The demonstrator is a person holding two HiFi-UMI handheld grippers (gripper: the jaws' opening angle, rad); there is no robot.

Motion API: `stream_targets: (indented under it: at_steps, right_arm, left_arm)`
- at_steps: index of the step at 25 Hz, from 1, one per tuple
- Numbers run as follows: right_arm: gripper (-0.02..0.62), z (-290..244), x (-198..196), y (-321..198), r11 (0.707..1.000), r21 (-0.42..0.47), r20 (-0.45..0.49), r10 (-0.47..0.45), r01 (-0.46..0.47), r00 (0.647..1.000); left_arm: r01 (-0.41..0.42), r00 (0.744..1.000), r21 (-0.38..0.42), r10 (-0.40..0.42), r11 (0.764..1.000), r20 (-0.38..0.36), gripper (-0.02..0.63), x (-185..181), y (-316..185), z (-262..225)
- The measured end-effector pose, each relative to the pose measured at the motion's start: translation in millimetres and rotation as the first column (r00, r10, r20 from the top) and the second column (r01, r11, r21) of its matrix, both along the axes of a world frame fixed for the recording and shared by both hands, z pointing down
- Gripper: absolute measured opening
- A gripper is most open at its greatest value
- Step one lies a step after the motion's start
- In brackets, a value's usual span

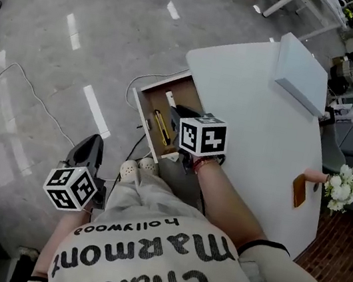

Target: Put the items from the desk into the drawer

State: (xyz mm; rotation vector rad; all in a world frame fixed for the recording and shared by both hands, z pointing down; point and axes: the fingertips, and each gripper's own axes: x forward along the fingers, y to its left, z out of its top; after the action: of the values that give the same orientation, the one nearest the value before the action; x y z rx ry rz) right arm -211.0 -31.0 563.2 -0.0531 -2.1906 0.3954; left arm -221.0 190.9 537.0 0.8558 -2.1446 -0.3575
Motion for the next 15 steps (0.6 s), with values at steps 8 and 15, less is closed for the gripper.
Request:
stream_targets:
  at_steps: [8, 15]
  right_arm:
    - [0.071, 90.6, -4.9, 7.8, 0.995, 0.018, -0.108, -0.092, 0.094, 0.99]
    - [0.071, 168.2, 12.6, -3.7, 0.993, 0.036, -0.246, -0.103, 0.116, 0.964]
  left_arm:
    - [0.148, 0.988, -0.057, -0.15, 0.987, -0.03, 0.002, 9.6, 32.4, 46.6]
    - [0.258, 0.957, -0.109, -0.269, 0.96, -0.107, 0.002, 32.5, 53.4, 88.4]
